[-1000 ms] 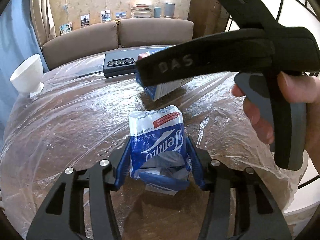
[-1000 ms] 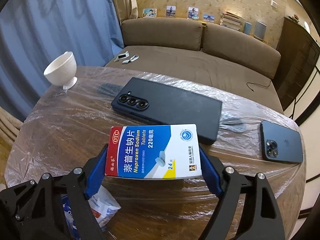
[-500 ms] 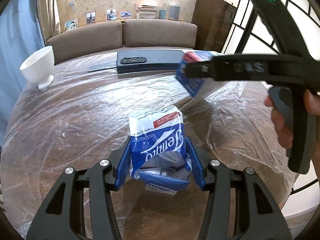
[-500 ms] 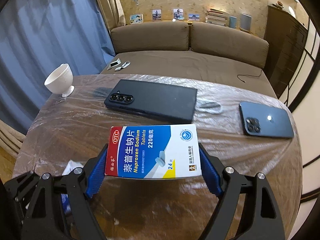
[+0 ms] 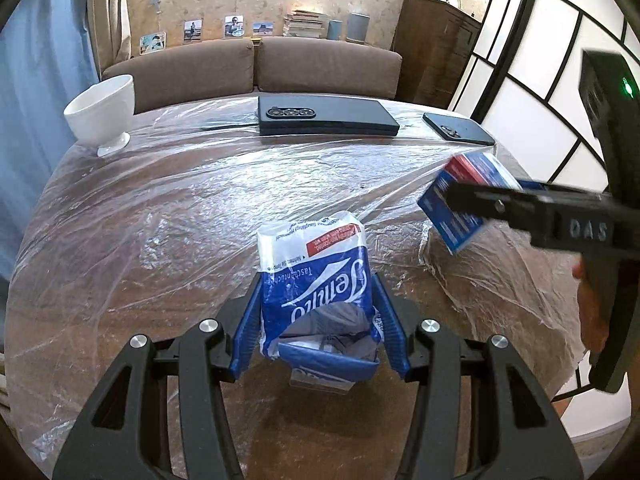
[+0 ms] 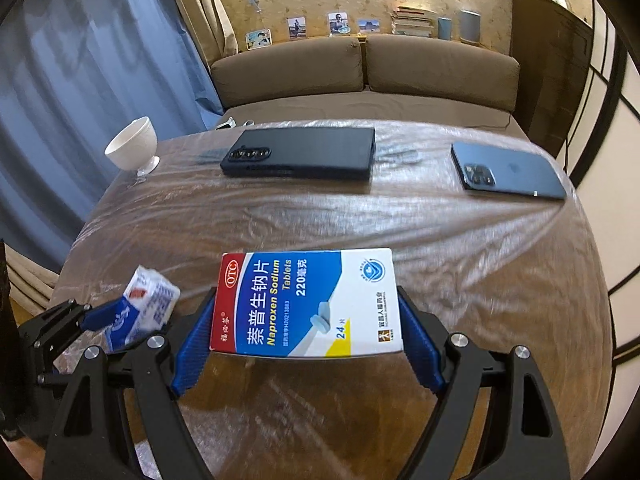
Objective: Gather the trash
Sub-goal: 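Carry the tissue pack with the left tool while the right tool carries the naproxen box over the bucket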
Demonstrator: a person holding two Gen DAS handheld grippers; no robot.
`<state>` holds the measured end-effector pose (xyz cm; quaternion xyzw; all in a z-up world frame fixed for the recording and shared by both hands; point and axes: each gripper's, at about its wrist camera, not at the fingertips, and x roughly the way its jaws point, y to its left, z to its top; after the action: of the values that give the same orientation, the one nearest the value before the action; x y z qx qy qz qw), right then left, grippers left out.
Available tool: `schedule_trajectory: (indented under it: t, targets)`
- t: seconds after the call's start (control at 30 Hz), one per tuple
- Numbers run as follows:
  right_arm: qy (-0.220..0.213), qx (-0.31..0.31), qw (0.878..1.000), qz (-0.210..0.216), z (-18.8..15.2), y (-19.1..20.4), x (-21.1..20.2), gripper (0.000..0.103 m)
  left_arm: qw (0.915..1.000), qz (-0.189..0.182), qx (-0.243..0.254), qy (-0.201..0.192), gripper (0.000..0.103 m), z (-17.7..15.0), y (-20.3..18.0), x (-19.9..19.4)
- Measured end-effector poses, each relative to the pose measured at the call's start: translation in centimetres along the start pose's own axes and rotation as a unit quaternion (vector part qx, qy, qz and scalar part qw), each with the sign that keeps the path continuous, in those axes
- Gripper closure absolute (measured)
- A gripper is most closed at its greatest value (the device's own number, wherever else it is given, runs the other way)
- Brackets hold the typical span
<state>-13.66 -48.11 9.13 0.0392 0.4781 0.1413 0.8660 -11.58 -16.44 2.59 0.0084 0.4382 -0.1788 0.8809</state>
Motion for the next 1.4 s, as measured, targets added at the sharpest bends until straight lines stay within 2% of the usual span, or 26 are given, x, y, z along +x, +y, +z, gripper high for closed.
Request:
schedule_trajectory:
  t: [0.67,1.4]
  targets:
    - [0.004,0.037,0.999,0.008,-6.2,1.9,-2.4,0.023,0.9997,-0.002,-0.023,0.011,0.050,-2.7,0.8,-2.2]
    - [0.011,0.025,0.998,0.048,-11.4,5.6,-5.7,0.023,0.9998,-0.001,-0.020,-0.002,0.050,-6.5,0.7,-7.6]
